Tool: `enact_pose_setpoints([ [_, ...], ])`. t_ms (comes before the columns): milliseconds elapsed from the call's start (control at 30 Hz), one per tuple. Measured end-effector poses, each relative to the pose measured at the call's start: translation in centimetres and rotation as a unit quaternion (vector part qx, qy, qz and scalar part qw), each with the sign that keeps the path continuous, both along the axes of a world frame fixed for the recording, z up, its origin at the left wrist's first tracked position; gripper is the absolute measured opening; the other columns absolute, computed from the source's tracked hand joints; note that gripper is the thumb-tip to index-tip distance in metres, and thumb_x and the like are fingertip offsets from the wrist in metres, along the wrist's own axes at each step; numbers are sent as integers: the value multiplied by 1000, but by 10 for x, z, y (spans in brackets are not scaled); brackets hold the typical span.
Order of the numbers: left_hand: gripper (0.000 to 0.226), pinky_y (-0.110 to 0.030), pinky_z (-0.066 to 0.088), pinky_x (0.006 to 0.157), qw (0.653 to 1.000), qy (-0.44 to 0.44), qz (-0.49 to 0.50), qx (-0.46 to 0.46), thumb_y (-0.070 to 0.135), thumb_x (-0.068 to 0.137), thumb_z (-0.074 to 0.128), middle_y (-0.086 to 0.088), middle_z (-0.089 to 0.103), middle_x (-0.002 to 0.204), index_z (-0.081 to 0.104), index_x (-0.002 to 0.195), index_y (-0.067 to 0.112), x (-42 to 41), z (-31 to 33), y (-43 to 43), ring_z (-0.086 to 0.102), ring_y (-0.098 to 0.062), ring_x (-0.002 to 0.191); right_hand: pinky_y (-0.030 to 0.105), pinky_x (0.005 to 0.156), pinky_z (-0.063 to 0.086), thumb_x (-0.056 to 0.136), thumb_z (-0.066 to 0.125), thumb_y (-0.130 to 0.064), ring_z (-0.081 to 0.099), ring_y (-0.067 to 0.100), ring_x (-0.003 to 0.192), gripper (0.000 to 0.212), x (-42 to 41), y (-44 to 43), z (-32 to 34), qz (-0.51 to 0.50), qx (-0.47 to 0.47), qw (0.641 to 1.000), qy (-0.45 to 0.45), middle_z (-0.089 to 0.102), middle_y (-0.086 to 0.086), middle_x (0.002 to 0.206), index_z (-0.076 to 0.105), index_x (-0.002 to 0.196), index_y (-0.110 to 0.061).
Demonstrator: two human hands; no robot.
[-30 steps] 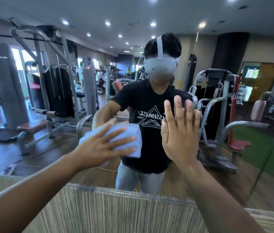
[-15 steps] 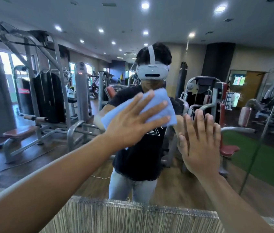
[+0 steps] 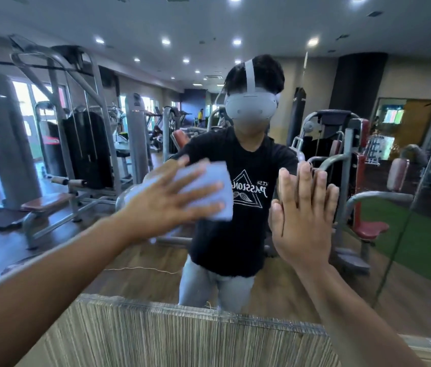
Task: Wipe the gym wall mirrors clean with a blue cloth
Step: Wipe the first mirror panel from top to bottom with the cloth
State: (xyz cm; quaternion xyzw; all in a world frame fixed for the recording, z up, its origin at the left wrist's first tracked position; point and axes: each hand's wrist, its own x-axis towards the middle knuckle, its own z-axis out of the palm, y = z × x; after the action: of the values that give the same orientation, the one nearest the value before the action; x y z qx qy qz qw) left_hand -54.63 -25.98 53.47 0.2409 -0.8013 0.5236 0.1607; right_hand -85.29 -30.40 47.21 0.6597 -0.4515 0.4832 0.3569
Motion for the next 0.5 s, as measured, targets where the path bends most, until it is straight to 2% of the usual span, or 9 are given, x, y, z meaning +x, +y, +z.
enact_pose_setpoints([
  [100, 65, -55, 11, 125, 992, 112, -1, -55, 12, 89, 58, -8, 33, 158, 39, 149, 27, -23, 51, -7, 20, -40, 148, 57, 127, 8, 109, 30, -37, 7, 36, 158, 60, 0, -1, -1, 4, -6, 1000, 3, 9, 11, 171, 14, 165, -21],
  [167, 66, -54, 16, 124, 980, 183, -23, -79, 1, 88, 63, -9, 37, 156, 44, 147, 26, -45, 52, -10, 23, -43, 147, 57, 127, 7, 109, 30, -37, 6, 35, 158, 60, 0, -1, 0, 1, -9, 1000, 5, 10, 11, 171, 15, 165, -21],
  [233, 62, -56, 21, 122, 975, 205, -40, -81, 0, 92, 61, -8, 36, 156, 47, 147, 25, -61, 31, -11, 23, -41, 147, 57, 127, 8, 110, 31, -37, 6, 34, 158, 59, -1, -1, 0, 0, -9, 1000, 6, 11, 11, 171, 17, 165, -21],
  [300, 52, -58, 25, 120, 982, 170, -57, -54, 3, 100, 51, -9, 40, 157, 50, 147, 23, -64, -6, -10, 28, -40, 147, 57, 127, 8, 110, 33, -36, 5, 34, 158, 59, -1, 0, 0, 2, -7, 1000, 6, 11, 11, 171, 18, 165, -21],
  [367, 45, -57, 25, 120, 995, 77, -64, -10, 8, 105, 43, -7, 42, 155, 51, 147, 24, -58, -53, -7, 34, -38, 145, 57, 127, 7, 110, 35, -36, 5, 34, 158, 60, -1, 0, 0, 5, -8, 1000, 6, 10, 10, 171, 16, 165, -22],
  [433, 43, -55, 23, 122, 996, -59, -52, 33, 15, 105, 48, -4, 41, 157, 51, 145, 27, -46, -93, -2, 34, -34, 147, 57, 127, 7, 110, 36, -36, 4, 34, 158, 60, -2, 0, 0, 9, -9, 1000, 9, 9, 10, 171, 15, 165, -22],
  [500, 44, -54, 23, 122, 989, -130, -41, 56, 17, 103, 53, -1, 38, 159, 53, 146, 28, -34, -105, 2, 33, -30, 149, 57, 127, 6, 110, 37, -35, 1, 33, 158, 61, -3, -1, 0, 8, -8, 1000, 13, 6, 10, 171, 14, 165, -22],
])
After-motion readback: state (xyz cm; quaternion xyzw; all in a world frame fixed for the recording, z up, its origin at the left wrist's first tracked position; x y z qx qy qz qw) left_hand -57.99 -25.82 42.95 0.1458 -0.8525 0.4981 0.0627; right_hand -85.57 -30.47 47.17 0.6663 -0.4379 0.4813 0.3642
